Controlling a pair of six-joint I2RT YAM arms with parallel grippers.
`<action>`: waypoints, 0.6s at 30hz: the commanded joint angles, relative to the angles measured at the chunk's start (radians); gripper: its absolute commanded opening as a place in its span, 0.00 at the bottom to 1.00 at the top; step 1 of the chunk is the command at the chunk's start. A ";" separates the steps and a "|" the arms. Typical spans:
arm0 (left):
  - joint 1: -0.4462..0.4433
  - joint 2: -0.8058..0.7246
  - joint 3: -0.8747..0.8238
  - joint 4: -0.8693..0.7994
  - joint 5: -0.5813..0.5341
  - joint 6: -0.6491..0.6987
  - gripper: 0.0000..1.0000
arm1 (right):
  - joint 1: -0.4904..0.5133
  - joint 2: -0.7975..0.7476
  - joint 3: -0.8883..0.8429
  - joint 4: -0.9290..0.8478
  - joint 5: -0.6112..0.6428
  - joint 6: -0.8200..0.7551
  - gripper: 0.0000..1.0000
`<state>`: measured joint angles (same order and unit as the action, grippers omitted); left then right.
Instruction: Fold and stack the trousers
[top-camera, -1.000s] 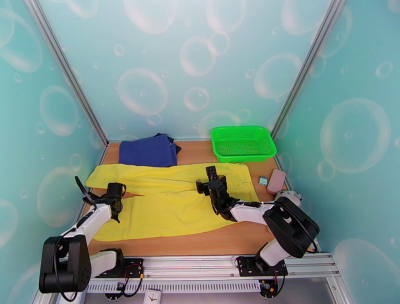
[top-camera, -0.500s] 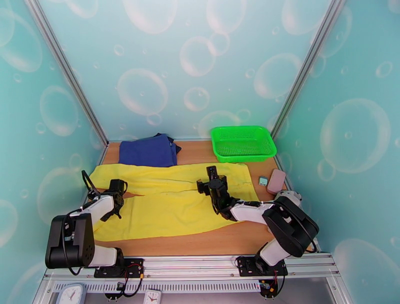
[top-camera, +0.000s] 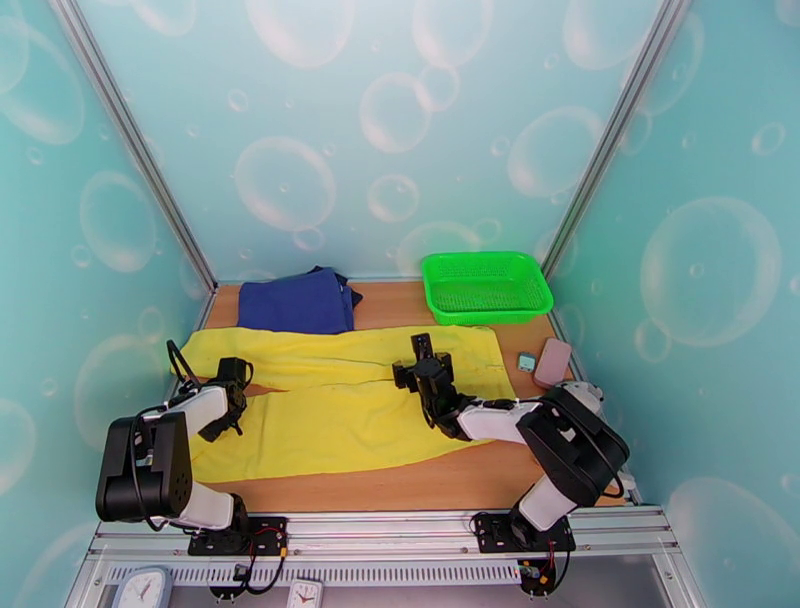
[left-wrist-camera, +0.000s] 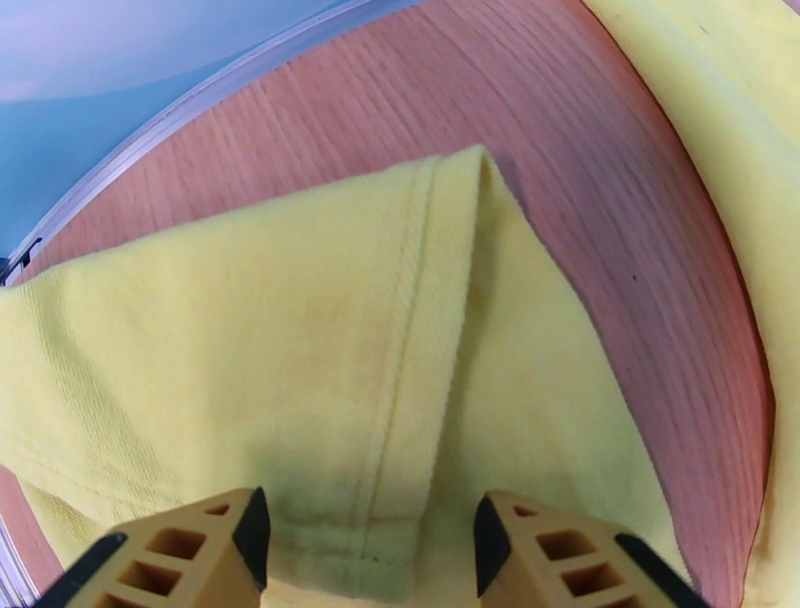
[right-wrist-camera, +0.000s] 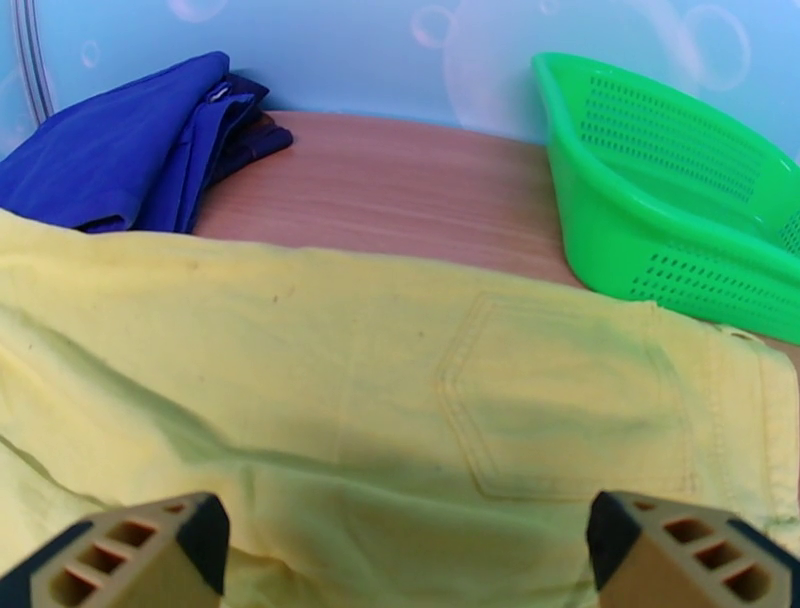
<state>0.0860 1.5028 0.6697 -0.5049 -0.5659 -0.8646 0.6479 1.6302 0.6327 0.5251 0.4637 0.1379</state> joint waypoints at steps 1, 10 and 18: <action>0.009 -0.009 0.015 -0.015 -0.006 -0.015 0.52 | 0.003 0.017 0.025 -0.013 -0.012 0.022 0.99; 0.026 -0.011 0.011 -0.022 -0.001 -0.024 0.43 | 0.001 0.005 0.018 -0.013 -0.010 0.025 0.99; 0.031 -0.016 0.004 -0.006 0.013 -0.011 0.24 | -0.005 -0.002 0.015 -0.013 -0.015 0.026 0.99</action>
<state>0.1066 1.5028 0.6697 -0.5114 -0.5640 -0.8829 0.6479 1.6333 0.6350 0.5232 0.4633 0.1379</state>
